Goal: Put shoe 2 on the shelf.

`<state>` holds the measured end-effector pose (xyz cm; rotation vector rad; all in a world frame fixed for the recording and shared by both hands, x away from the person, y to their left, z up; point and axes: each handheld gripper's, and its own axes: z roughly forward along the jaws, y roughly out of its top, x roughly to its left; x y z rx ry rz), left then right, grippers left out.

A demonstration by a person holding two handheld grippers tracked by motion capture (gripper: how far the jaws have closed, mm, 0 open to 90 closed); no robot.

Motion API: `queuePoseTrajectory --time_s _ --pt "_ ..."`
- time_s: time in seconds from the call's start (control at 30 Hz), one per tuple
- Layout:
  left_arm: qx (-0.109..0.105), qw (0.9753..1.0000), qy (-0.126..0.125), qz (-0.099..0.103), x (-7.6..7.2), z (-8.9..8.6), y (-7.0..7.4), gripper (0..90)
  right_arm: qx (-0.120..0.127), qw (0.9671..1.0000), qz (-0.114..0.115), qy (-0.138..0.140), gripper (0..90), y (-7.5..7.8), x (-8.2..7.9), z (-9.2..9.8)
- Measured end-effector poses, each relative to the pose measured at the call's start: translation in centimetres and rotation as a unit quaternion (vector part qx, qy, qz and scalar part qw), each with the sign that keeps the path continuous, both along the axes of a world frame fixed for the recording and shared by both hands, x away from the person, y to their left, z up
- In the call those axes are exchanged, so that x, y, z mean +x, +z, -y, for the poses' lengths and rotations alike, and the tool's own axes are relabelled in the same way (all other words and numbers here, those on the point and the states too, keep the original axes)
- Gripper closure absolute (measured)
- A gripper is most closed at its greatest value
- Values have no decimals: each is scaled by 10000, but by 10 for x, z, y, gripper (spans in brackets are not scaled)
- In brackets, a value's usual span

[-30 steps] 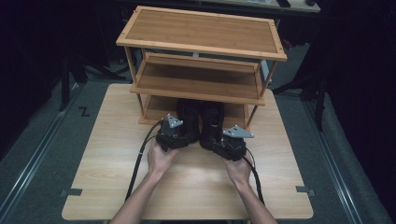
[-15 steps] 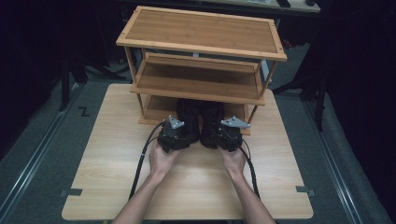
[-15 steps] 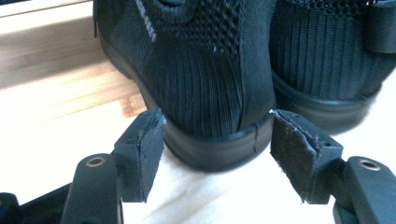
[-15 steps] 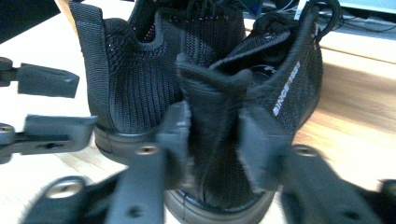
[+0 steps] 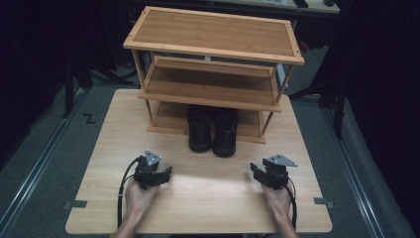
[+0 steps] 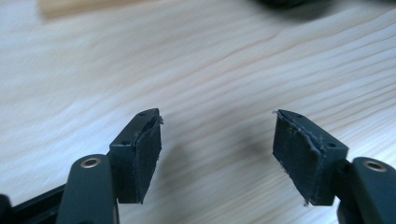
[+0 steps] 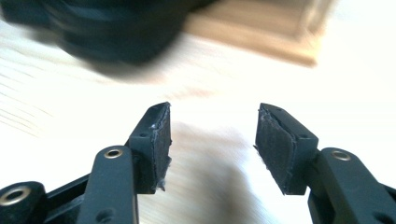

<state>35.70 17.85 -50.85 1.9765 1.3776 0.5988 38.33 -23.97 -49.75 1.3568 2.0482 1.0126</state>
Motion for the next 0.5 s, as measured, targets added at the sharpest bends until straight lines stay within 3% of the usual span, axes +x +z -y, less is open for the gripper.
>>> queuePoseTrajectory --time_s 0.1,0.13,0.27,0.5 --pt "-90 9999 56 84 -3 -8 -3 302 -52 9999 -89 -83 443 -5 0 7" --pt "-125 9998 116 138 -5 -12 -5 302 -154 9992 -329 -139 417 -9 3 9" --pt "-134 9997 138 125 -6 -16 -5 286 -294 9989 -347 -113 394 -10 3 9" --pt "-131 9997 148 123 -6 -16 -5 279 -301 9988 -359 -109 373 -10 4 9"
